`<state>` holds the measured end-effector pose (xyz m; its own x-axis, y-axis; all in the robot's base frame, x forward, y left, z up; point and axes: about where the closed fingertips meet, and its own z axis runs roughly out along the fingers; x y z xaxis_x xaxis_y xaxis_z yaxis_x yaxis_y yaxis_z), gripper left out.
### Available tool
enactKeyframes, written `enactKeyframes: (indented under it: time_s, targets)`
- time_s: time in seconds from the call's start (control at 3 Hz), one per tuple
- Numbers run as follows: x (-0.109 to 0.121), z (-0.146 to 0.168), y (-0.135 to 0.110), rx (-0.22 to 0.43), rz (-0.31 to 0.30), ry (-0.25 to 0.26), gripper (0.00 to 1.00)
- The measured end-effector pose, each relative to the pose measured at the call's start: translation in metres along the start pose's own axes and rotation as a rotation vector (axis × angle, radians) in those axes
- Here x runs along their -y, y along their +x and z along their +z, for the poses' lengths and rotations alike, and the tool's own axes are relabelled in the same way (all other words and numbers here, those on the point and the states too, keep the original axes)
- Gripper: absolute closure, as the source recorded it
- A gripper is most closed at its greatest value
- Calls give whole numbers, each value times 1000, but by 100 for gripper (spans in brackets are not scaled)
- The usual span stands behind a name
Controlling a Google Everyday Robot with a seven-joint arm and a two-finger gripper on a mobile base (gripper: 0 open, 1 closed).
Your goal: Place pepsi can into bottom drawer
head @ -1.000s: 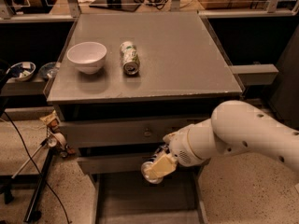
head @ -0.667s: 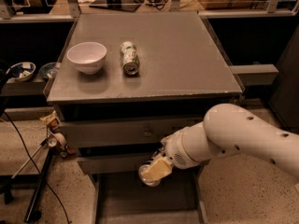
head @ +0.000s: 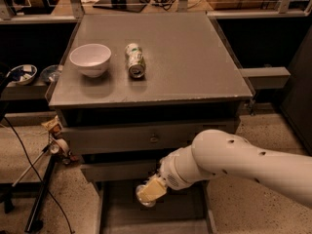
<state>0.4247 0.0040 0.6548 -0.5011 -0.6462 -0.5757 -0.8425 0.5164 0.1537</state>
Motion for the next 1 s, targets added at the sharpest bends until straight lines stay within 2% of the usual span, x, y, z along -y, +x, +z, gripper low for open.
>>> enactKeyframes:
  time_s: [0.33,1.0]
  targets:
    - [-3,20,3,1,11,-25,100]
    - [-17,75,0,34,31,-129,100]
